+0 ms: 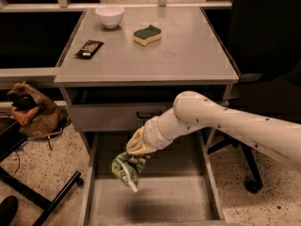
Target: Pick green jalapeno chip bag from middle drawer and place on counter
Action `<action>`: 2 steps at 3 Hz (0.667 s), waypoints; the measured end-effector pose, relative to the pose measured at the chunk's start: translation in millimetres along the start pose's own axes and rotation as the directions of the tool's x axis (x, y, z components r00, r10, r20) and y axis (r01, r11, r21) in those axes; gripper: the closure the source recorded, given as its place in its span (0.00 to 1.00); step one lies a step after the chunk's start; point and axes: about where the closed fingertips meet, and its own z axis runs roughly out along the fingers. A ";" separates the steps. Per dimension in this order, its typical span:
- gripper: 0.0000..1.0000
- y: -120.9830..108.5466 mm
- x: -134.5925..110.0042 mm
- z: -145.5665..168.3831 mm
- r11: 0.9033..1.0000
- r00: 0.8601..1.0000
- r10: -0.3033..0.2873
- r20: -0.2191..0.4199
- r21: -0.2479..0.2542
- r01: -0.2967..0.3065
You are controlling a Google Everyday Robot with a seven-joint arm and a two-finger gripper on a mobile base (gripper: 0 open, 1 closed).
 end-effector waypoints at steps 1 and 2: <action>1.00 -12.3 -10.0 -12.0 1.000 1.000 -0.021 0.009 0.012 0.021; 1.00 -42.9 -34.9 -43.6 0.998 0.998 -0.060 -0.003 0.032 0.060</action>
Offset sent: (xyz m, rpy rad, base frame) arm 0.0607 -0.0011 0.1369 0.0048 -0.1369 0.0266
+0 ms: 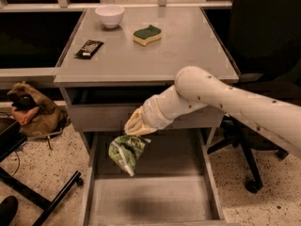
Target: Pick green jalapeno chip bag from middle drawer and place on counter
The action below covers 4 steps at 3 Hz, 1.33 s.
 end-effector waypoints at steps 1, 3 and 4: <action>1.00 -39.3 -25.1 -34.1 1.000 0.999 -0.024 -0.027 0.019 0.024; 1.00 -89.0 -38.4 -69.8 0.998 0.998 -0.012 -0.063 0.064 0.016; 1.00 -105.1 -56.4 -94.5 0.997 0.996 -0.028 -0.088 0.064 0.033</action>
Offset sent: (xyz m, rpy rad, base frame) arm 0.1051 -0.0168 0.1510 -0.0676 -0.0892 -0.1175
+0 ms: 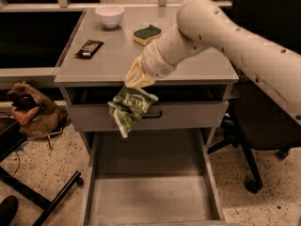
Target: Pick green jalapeno chip bag from middle drawer and place on counter
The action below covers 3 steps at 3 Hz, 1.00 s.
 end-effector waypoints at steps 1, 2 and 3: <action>1.00 -36.2 -36.1 -56.3 1.000 0.998 -0.019 -0.053 0.010 0.020; 1.00 -70.8 -66.5 -97.1 0.998 0.993 -0.057 -0.106 0.024 0.060; 1.00 -103.6 -58.4 -92.9 0.997 0.978 -0.080 -0.195 -0.022 0.077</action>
Offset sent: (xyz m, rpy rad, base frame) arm 0.0516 -0.0090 0.2514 -0.1015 -0.2101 -0.0446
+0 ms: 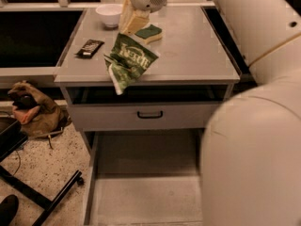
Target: Pick green jalapeno chip bag from middle drawer and place on counter
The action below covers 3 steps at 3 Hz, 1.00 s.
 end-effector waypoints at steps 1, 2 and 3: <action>1.00 -39.7 44.6 23.2 1.000 0.993 0.013 -0.118 0.017 -0.011; 1.00 -79.0 103.8 25.9 0.989 0.973 0.079 -0.219 0.139 -0.050; 1.00 -91.8 146.9 25.9 0.971 0.964 0.132 -0.229 0.223 -0.080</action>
Offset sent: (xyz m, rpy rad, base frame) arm 0.2364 -0.1086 0.0058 -0.1446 -0.2835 -0.3802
